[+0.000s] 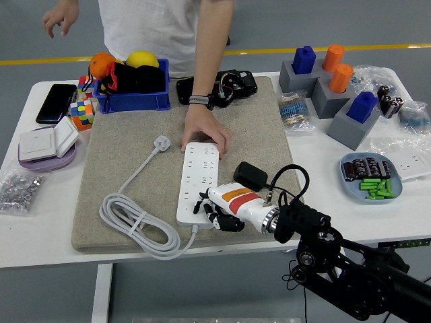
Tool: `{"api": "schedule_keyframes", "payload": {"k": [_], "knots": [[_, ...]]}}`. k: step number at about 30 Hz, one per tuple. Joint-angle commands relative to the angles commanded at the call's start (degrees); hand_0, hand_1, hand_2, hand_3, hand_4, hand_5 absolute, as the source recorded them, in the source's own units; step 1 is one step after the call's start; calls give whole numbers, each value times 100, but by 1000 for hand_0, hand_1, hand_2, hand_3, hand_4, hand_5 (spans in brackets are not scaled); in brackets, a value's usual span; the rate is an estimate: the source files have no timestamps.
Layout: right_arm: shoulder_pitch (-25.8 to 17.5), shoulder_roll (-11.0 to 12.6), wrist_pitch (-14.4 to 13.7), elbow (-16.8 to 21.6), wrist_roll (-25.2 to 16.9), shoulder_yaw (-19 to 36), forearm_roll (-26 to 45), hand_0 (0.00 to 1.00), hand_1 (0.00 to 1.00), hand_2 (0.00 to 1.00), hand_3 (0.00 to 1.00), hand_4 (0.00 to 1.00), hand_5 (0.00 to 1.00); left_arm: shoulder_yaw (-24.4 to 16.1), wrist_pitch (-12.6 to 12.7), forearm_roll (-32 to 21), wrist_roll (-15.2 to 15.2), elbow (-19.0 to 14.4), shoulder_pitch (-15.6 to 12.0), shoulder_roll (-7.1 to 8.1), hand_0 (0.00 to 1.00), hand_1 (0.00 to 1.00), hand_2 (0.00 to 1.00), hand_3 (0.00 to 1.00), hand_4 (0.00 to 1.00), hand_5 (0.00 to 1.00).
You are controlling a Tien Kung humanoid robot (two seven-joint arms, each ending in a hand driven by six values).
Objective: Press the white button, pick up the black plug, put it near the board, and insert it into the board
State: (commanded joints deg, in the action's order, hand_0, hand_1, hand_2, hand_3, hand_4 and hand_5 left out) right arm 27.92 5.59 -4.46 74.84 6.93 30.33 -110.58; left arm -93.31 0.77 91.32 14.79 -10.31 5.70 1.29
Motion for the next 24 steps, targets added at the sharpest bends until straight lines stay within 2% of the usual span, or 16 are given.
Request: {"api": "schedule_keyframes", "payload": {"k": [6, 24], "knots": [[1, 18, 3, 5, -5, 19, -2, 2, 2, 107, 619, 178, 2, 10, -1, -14, -2, 0, 12, -11, 466, 498, 512, 577, 599, 258], [-2, 46, 30, -303, -85, -106, 77, 2, 2, 106, 609, 177, 2, 7, 0, -25, -2, 0, 13, -17, 467, 496, 512, 577, 599, 258]]}}
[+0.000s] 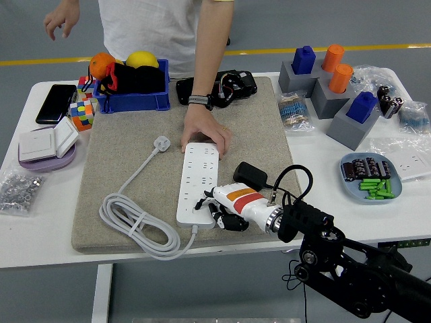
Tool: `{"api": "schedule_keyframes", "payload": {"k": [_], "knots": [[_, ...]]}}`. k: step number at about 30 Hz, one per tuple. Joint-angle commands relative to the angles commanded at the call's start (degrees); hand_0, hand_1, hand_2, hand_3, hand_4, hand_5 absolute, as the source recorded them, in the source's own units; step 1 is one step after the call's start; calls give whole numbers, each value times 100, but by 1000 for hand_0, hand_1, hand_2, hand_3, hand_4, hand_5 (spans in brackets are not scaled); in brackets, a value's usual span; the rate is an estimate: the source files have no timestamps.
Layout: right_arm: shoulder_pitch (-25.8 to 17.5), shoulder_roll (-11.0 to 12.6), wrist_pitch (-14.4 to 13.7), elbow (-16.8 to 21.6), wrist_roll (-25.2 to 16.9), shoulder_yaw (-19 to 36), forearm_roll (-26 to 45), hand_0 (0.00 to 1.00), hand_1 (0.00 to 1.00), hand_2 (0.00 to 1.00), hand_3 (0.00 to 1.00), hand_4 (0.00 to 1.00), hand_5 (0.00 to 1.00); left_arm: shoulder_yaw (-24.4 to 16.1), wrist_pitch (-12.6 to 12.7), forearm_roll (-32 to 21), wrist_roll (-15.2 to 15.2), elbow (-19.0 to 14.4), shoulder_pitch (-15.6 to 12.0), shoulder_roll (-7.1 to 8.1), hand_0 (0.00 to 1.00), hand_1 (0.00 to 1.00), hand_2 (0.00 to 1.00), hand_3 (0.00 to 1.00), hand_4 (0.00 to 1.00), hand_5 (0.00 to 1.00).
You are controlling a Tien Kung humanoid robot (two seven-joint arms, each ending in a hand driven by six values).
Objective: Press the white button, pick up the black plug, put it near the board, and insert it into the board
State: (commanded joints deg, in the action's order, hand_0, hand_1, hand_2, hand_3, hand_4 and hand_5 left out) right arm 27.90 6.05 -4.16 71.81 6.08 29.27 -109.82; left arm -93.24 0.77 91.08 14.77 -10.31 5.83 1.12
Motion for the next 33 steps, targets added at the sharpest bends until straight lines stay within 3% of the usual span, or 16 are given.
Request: {"api": "schedule_keyframes", "payload": {"k": [10, 14, 16, 20, 21, 26, 27, 33], "knots": [[-43, 39, -31, 501, -72, 369, 103, 2, 2, 106, 607, 178, 2, -23, 1, 19, 1, 0, -4, 5, 465, 497, 512, 577, 599, 258], [-134, 50, -220, 749, -305, 544, 258, 2, 2, 106, 607, 178, 2, -1, 5, -10, -6, 0, 1, -1, 465, 497, 512, 577, 599, 258], [-189, 66, -437, 838, -563, 659, 321, 2, 33, 132, 592, 236, 2, 3, 3, -9, -5, 0, 3, -5, 466, 496, 512, 577, 599, 258], [-330, 105, -618, 821, -777, 973, 437, 2, 33, 132, 592, 236, 2, 11, 5, -26, -11, 0, -1, -10, 466, 496, 512, 577, 599, 258], [-362, 113, -622, 799, -773, 1040, 460, 439, 422, 452, 613, 687, 9, 5, 4, -19, -9, 0, -2, -10, 466, 498, 512, 577, 599, 257], [-532, 164, -539, 659, -750, 1481, 545, 439, 422, 452, 613, 687, 9, -50, 5, 18, -3, 0, -13, -10, 466, 498, 512, 577, 599, 257], [-556, 180, -531, 654, -756, 1553, 536, 747, 736, 715, 752, 972, 231, -51, 2, 23, 0, 0, -12, -8, 467, 498, 512, 577, 599, 257], [-727, 252, -514, 655, -748, 1876, 488, 781, 763, 741, 771, 998, 253, -27, 5, -9, -10, 0, 0, -14, 466, 499, 512, 577, 599, 257]]}}
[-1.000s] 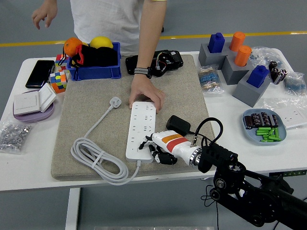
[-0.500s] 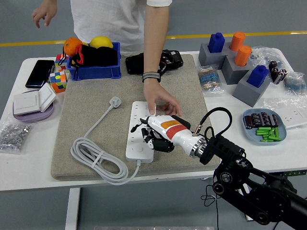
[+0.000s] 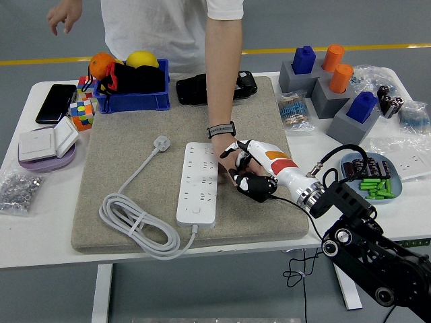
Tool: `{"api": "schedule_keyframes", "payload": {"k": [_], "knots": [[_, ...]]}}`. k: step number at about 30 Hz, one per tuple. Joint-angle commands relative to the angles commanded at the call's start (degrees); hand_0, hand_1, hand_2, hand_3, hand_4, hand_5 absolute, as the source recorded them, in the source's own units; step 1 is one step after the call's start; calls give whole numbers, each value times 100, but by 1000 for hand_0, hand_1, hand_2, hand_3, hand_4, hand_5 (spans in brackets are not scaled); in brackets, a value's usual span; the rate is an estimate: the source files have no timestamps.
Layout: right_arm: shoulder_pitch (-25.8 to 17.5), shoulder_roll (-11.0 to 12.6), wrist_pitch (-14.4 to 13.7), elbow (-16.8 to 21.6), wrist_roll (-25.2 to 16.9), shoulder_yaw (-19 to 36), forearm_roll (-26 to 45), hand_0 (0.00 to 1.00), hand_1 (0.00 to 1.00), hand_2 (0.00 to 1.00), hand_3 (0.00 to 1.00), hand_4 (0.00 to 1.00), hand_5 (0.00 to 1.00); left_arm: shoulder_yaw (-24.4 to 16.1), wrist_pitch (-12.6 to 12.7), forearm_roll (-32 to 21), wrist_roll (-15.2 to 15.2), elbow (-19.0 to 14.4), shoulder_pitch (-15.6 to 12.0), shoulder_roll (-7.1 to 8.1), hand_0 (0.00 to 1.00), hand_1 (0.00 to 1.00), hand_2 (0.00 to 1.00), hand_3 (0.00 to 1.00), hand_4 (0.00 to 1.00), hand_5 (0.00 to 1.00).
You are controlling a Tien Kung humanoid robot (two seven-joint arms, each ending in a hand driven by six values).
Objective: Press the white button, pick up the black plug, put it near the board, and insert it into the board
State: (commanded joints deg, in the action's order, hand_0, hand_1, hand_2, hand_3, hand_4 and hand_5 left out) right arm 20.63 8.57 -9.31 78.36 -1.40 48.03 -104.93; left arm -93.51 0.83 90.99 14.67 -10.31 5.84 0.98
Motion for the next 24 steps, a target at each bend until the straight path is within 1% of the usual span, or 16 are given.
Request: {"api": "schedule_keyframes", "payload": {"k": [5, 6, 13, 17, 18, 19, 24], "knots": [[-157, 25, -6, -9, -18, 151, -23, 781, 763, 741, 771, 998, 253, 14, 0, -19, 3, 0, -5, -7, 466, 499, 512, 577, 599, 257], [-177, 28, -6, -14, -20, 168, -26, 790, 796, 748, 773, 998, 262, 14, 0, -18, 4, 0, -6, -6, 467, 498, 512, 577, 600, 258], [-355, 87, -8, -107, -15, 308, -14, 804, 800, 751, 772, 998, 273, 12, 0, -3, 12, 0, -5, 16, 467, 498, 511, 577, 599, 257], [-403, 96, -89, -253, -56, 321, 49, 804, 800, 751, 772, 998, 273, 12, -2, 8, 15, 0, -9, 19, 467, 498, 511, 577, 599, 257], [-413, 94, -114, -334, -43, 319, 64, 804, 800, 751, 772, 998, 273, 22, -2, 1, 14, 0, -4, 19, 467, 498, 511, 577, 599, 257], [-416, 91, -132, -400, -49, 314, 77, 788, 777, 735, 755, 998, 281, 35, -1, -13, 11, 0, 2, 17, 465, 499, 512, 577, 599, 258], [-397, 62, -299, -712, -171, 283, 139, 788, 777, 735, 755, 998, 281, 65, -10, -16, 12, 0, 14, 20, 465, 499, 512, 577, 599, 258]]}}
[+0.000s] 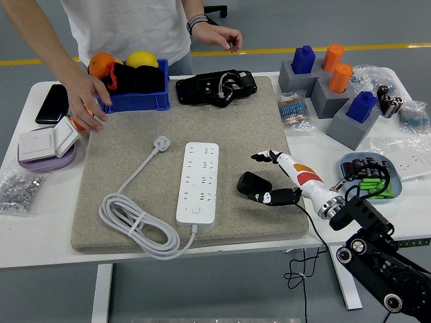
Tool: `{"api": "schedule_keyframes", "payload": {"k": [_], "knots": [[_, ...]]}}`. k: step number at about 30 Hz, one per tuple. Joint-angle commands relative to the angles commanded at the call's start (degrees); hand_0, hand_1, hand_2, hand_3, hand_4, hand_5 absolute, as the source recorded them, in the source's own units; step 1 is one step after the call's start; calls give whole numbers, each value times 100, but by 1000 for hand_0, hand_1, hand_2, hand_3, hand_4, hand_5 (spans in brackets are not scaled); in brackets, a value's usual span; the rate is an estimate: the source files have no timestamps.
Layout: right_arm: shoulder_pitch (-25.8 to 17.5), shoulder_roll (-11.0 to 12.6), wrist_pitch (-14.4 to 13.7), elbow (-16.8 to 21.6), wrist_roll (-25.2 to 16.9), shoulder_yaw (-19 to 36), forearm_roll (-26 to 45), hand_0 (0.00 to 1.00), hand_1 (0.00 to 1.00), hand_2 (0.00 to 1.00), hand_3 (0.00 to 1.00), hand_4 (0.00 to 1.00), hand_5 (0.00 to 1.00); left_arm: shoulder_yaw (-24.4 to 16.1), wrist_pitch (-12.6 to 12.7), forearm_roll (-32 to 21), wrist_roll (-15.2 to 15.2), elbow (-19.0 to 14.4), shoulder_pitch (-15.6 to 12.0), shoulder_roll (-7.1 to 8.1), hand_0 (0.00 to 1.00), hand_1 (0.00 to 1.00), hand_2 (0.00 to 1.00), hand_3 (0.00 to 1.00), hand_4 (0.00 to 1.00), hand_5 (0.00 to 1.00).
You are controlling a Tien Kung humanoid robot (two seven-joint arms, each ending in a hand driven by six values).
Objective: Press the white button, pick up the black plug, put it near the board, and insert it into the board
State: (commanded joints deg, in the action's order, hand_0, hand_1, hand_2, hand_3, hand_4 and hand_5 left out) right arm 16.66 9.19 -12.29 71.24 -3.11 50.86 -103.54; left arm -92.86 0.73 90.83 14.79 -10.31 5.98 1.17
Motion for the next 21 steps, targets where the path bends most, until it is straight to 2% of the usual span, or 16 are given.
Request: {"api": "schedule_keyframes", "payload": {"k": [1, 5, 6, 12, 13, 18, 19, 21], "knots": [[20, -5, -54, -64, -47, -22, 19, 757, 759, 714, 732, 998, 276, 3, -1, 4, 1, 0, 2, 5, 465, 498, 512, 577, 602, 257], [103, -34, -204, -274, -180, -134, 115, 757, 759, 714, 732, 998, 276, -4, -2, 19, 6, 0, 8, 16, 465, 498, 512, 577, 602, 257], [125, -49, -242, -338, -210, -177, 146, 690, 708, 687, 678, 970, 248, 3, -4, 16, 7, 0, 9, 16, 465, 498, 512, 577, 602, 257], [216, -156, -407, -627, -344, -343, 196, 690, 708, 687, 678, 970, 248, 30, -4, -13, 0, 0, 0, 5, 466, 498, 512, 577, 601, 259], [231, -169, -412, -667, -352, -368, 207, 636, 664, 652, 648, 928, 180, 29, -6, -11, 2, 0, -3, 3, 465, 498, 512, 577, 599, 257], [296, -217, -442, -839, -397, -456, 268, 636, 664, 652, 648, 928, 180, 4, -7, 5, 2, 0, -26, -6, 465, 498, 512, 577, 599, 257], [302, -223, -450, -858, -408, -463, 273, 588, 624, 613, 620, 878, 117, 0, -8, 10, 3, 0, -31, -7, 466, 499, 512, 577, 599, 256], [325, -242, -481, -914, -440, -480, 293, 588, 624, 613, 620, 878, 117, -20, -6, 19, 1, 0, -38, -10, 466, 499, 512, 577, 599, 256]]}}
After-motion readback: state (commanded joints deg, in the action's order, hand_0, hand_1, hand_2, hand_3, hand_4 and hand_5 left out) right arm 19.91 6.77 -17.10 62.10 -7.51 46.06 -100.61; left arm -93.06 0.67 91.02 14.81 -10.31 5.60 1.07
